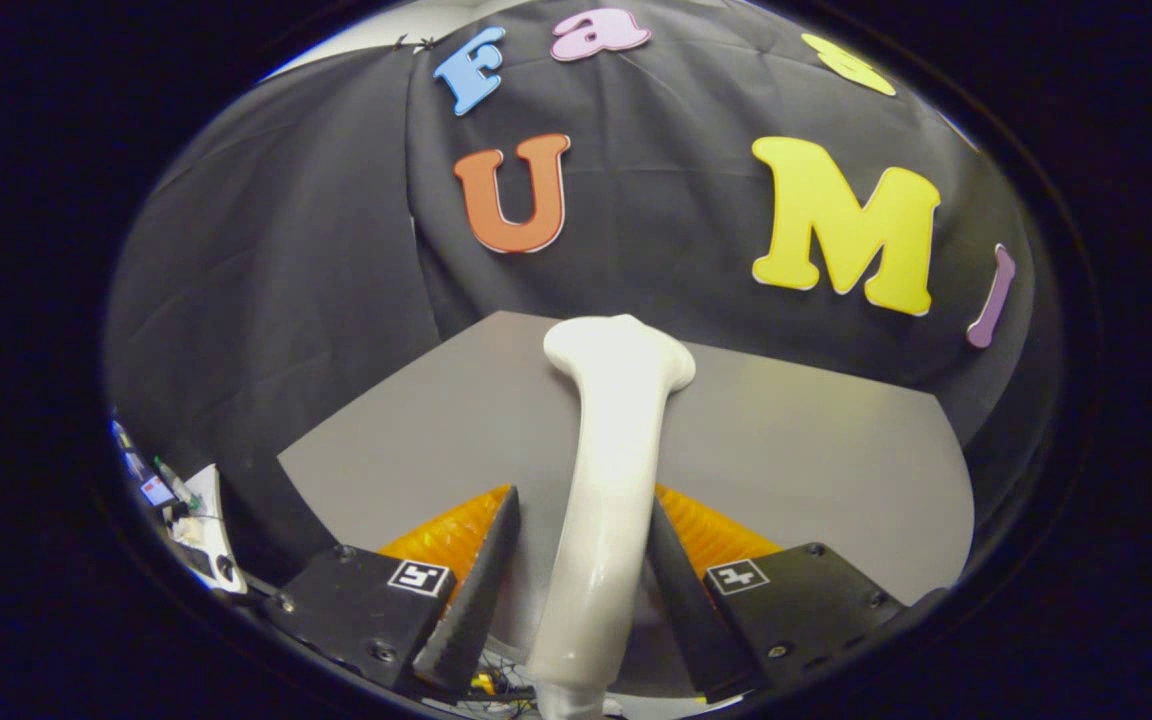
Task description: Iron the clothes twice with a garment steamer, once on the left side and once on the right side.
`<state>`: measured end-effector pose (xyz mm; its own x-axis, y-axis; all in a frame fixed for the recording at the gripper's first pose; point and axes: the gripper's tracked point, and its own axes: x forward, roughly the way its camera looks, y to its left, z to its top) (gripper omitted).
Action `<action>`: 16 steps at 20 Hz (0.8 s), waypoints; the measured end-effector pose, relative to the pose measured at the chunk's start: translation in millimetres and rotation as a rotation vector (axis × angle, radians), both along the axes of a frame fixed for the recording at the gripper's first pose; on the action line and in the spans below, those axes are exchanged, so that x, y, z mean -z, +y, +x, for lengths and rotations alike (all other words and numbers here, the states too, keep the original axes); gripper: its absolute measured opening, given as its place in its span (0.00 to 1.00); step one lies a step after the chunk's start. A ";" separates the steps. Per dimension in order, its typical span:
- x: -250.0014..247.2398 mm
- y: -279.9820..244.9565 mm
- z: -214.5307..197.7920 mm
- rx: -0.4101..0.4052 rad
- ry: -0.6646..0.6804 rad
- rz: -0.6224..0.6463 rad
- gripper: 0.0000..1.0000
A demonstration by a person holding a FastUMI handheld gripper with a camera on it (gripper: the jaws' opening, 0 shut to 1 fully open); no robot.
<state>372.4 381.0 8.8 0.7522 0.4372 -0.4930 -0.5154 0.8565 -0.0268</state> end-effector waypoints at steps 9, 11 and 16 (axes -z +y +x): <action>-8.4 -7.5 4.7 0.042 0.069 0.055 0.43; -9.8 -9.0 -1.9 0.021 0.081 0.058 0.41; -30.1 -24.7 -16.0 0.021 -0.020 0.100 0.38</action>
<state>356.4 356.3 39.0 0.7712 0.4672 -0.4324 -0.4972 0.8662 0.0491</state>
